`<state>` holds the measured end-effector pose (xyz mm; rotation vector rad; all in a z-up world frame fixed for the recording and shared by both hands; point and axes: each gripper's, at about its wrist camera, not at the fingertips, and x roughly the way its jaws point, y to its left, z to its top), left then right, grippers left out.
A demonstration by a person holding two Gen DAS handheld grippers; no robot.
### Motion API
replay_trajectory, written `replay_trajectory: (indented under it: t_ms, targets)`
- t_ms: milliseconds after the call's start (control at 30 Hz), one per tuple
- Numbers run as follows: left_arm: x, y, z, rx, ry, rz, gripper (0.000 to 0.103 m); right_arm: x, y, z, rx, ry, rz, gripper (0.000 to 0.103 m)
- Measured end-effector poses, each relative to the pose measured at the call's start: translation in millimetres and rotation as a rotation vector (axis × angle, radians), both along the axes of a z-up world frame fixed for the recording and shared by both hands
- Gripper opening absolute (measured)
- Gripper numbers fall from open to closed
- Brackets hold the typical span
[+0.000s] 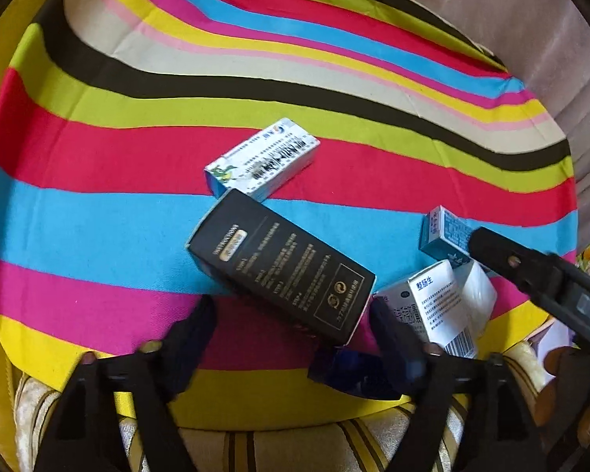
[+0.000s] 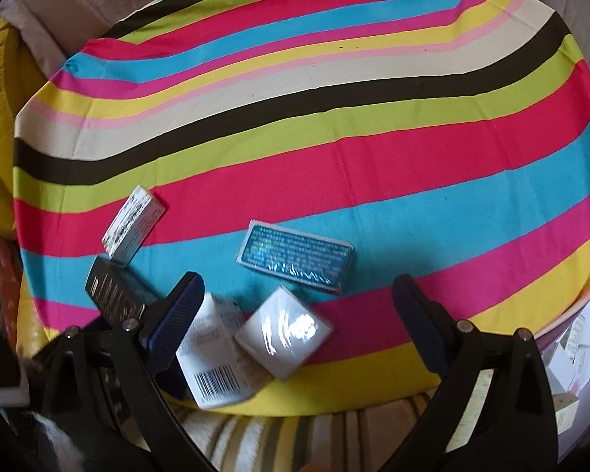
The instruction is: Organize rigid objects
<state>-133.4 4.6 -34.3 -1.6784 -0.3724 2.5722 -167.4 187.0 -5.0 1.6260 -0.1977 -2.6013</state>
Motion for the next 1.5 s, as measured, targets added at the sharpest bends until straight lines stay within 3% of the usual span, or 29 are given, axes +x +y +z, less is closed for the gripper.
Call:
replay_trajectory:
  t_ms: [167,433,500,567,733,900,1167,1433,1500]
  targets:
    - [10.1,-1.4,6.9,0.001,0.016,-0.008,0.086,-10.3,-4.7,-9.0,0.011,-0.030,-0.031,0.098]
    - [20.9,-14.2,30.9,-0.029,0.051,-0.130,0.086,-23.7,-2.2,-22.4,0.034,-0.058,-0.066,0.098]
    - [18.5,-16.7,32.6,-0.077,0.060,-0.166,0.086,-25.3,-1.6,-24.4,0.043,-0.059,-0.058,0.095]
    - [17.7,-20.2,36.2,-0.096,0.069,-0.195,0.086,-25.5,0.4,-25.7,0.033,-0.057,-0.045,0.086]
    - [4.3,-14.9,40.8,-0.103,0.117,-0.261,0.103,-27.1,8.8,-19.1,0.043,-0.017,-0.024,0.081]
    - [-4.9,-3.1,37.8,-0.152,0.115,-0.345,0.103,-22.0,16.1,-8.5,0.047,0.059,-0.001,0.080]
    - [-20.1,2.5,21.0,-0.193,0.063,-0.393,0.103,-4.7,16.6,14.8,0.109,0.189,0.025,0.080]
    - [-27.7,3.3,8.6,-0.198,0.040,-0.412,0.103,17.9,8.4,20.8,0.136,0.225,0.095,0.080]
    - [-27.1,4.8,9.1,-0.205,0.049,-0.417,0.094,24.3,8.2,21.6,0.143,0.225,0.106,0.080]
